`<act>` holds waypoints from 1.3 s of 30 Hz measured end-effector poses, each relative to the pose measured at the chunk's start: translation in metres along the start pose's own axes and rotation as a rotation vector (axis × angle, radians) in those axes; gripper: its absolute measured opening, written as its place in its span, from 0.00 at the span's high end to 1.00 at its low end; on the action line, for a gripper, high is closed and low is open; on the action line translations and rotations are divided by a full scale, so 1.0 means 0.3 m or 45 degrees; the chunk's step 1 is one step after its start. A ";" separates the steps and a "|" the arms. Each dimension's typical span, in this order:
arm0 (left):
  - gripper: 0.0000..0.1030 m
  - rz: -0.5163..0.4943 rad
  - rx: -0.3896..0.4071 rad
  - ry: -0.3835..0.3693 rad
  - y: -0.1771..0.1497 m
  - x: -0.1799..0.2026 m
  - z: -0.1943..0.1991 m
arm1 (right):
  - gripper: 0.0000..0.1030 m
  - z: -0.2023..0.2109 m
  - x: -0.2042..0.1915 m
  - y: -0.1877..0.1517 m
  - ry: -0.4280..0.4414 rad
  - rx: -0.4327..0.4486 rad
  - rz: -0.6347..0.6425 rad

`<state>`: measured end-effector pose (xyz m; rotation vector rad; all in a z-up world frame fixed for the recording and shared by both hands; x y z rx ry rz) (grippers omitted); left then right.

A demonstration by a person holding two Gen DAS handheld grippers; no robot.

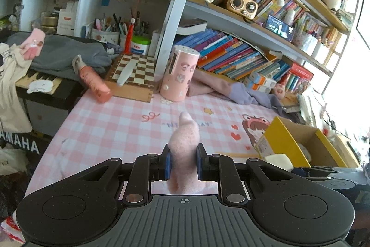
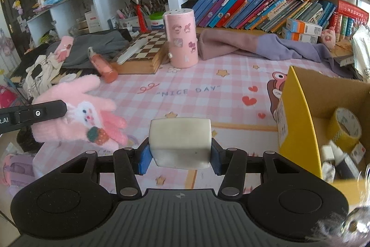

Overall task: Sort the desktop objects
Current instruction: 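Lift the beige cube and pink glove and carry both toward the yellow box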

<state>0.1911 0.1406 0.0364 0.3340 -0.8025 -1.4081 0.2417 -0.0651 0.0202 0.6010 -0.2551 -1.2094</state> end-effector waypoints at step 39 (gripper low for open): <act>0.82 -0.384 -0.320 -0.396 -0.287 0.310 0.004 | 0.55 0.301 0.087 -0.570 -0.290 -0.043 -0.443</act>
Point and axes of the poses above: each gripper's, at about its wrist camera, not at the fingertips, and z roughly against the way its jaws point, x to its right, y to its top, the point moved 3 cm from there along -z, roughly the way its jaws point, and after that the axes turned 14 degrees about -x, right-handed, at the moved point
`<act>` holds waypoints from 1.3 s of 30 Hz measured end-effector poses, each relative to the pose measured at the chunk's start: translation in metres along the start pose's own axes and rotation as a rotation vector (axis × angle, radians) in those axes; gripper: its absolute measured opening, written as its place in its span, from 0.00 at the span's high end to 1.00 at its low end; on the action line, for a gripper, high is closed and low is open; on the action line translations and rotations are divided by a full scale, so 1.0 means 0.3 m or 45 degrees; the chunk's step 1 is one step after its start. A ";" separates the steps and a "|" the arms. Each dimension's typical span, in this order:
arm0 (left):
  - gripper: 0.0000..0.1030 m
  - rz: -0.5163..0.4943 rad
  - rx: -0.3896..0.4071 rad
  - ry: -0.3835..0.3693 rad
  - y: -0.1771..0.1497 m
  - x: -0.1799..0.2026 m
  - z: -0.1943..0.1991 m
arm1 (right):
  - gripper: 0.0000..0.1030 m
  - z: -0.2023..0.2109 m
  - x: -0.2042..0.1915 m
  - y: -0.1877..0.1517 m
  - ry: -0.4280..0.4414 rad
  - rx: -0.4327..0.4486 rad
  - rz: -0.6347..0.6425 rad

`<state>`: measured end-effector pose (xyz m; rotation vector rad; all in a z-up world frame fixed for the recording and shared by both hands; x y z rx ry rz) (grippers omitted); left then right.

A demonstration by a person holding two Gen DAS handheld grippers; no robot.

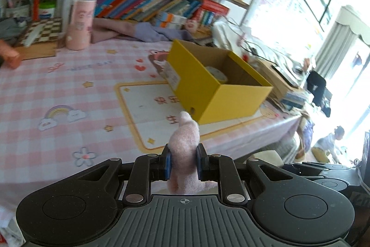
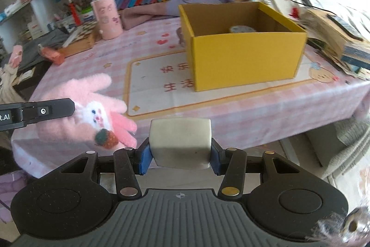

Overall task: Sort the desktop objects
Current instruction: 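Lift the beige cube and pink glove and carry both toward the yellow box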

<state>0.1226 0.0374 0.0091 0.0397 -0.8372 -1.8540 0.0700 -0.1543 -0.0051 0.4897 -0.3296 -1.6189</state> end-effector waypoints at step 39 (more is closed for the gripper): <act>0.81 -0.299 -0.028 -0.166 0.186 0.360 -0.209 | 0.56 0.040 0.332 0.081 -0.059 0.045 -0.159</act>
Point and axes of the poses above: each gripper's, at about its wrist camera, not at the fingertips, and z roughly against the way its jaws point, x to its right, y to its top, the point moved 3 cm from there along -z, roughly the way its jaws point, and after that the axes turned 14 degrees about -x, right-handed, at the moved point
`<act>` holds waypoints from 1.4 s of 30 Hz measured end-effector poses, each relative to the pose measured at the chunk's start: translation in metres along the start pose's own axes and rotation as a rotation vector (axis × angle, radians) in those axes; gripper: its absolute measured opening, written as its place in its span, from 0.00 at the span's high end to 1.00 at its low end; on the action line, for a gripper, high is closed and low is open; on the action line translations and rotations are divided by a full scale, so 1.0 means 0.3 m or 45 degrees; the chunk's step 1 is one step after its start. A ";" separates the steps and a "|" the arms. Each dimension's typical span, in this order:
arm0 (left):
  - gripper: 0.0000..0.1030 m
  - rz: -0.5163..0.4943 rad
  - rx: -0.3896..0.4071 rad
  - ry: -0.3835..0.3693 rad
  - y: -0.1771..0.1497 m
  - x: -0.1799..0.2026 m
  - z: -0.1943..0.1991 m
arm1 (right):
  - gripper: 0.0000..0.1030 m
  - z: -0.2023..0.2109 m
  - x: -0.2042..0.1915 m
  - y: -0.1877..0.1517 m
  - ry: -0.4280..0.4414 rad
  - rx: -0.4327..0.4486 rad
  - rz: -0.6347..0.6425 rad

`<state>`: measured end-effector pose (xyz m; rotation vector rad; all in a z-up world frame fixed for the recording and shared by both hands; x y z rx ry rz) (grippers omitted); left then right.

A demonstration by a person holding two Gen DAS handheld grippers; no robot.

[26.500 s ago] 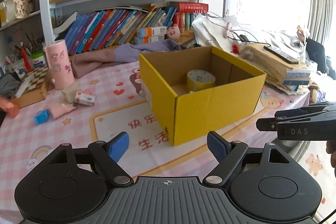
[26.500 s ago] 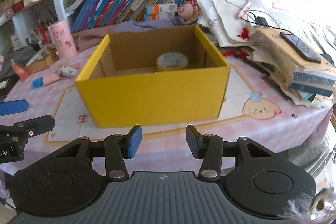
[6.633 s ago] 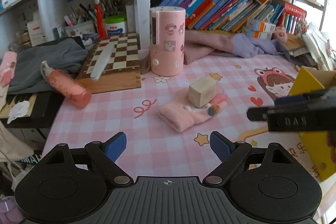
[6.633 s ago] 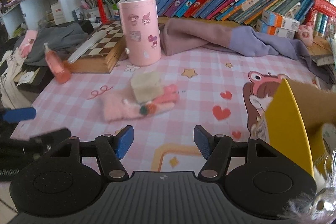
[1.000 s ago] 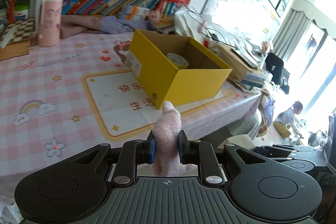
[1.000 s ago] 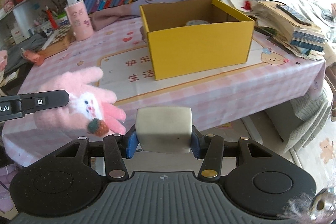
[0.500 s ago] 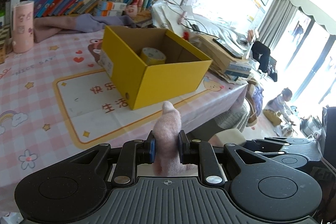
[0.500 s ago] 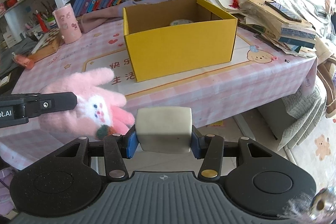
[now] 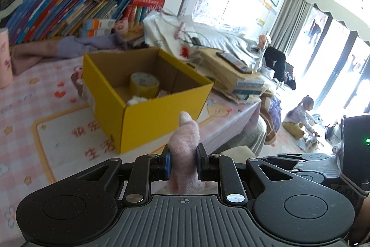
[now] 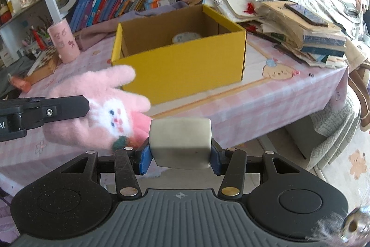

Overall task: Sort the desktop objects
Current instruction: 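Lift the beige cube and pink glove and carry both toward the yellow box, then open the left tool over the yellow box while the right tool releases the cube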

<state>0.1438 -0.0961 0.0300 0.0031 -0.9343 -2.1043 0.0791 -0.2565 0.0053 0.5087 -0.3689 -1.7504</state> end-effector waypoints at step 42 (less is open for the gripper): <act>0.67 0.221 0.068 0.636 0.471 -0.183 -0.496 | 0.55 -0.473 0.074 0.762 0.181 -0.054 0.759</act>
Point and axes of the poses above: each gripper's, at about its wrist camera, not at the fingertips, and z roughly against the way its jaws point, x to its right, y to its top, the point moved 3 cm from there along -z, roughly the way its jaws point, and after that the axes turned 14 degrees about -x, right-handed, at the moved point
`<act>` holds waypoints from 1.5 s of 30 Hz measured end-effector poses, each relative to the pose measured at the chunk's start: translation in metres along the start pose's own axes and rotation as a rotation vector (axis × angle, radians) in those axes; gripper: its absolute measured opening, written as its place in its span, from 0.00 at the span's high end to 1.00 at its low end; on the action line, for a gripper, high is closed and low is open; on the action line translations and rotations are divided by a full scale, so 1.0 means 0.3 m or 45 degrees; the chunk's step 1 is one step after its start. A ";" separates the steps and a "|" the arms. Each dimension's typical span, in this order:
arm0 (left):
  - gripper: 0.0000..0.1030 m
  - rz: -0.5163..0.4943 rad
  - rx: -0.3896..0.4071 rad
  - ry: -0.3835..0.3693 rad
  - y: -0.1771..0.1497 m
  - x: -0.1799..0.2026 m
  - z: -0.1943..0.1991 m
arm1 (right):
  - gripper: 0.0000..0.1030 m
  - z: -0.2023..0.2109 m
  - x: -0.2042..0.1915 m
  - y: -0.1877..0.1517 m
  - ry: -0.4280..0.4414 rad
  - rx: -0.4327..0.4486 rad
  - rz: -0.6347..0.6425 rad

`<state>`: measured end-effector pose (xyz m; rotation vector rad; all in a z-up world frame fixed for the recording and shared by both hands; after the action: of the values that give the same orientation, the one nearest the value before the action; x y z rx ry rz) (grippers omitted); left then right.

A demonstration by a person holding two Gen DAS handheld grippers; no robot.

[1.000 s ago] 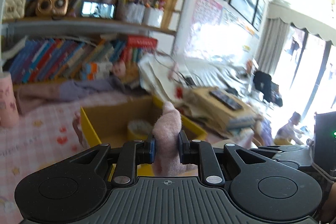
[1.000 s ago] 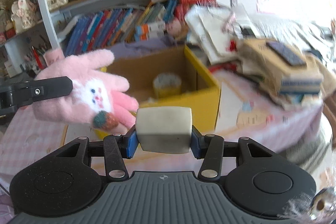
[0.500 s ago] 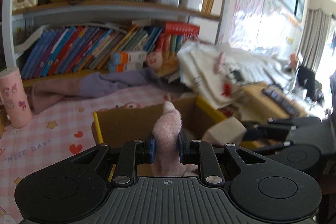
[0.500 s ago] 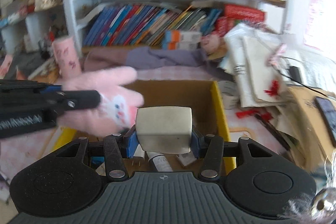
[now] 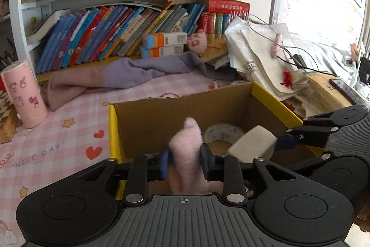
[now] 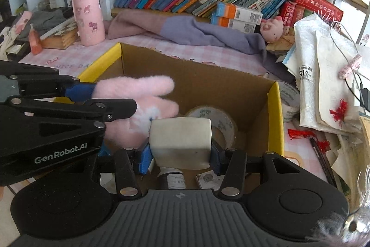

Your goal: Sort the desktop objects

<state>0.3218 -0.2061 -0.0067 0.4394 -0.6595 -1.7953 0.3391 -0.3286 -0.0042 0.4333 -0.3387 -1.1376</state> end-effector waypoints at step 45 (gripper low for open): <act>0.02 0.366 0.264 0.284 -0.369 -0.156 0.513 | 0.42 0.318 -0.137 -0.245 -0.010 0.323 -0.243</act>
<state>0.1630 -0.1033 0.0412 0.6404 -0.7148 -1.3901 0.2201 -0.3316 0.0405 0.6959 -0.4583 -1.2874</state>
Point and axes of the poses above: each gripper's, at about its wrist camera, not at the fingertips, and z roughly against the way its jaws point, x to its right, y to its top, the point moved 3 cm from there along -z, roughly the way its jaws point, and after that the axes turned 14 degrees about -x, right-handed, at the moved point
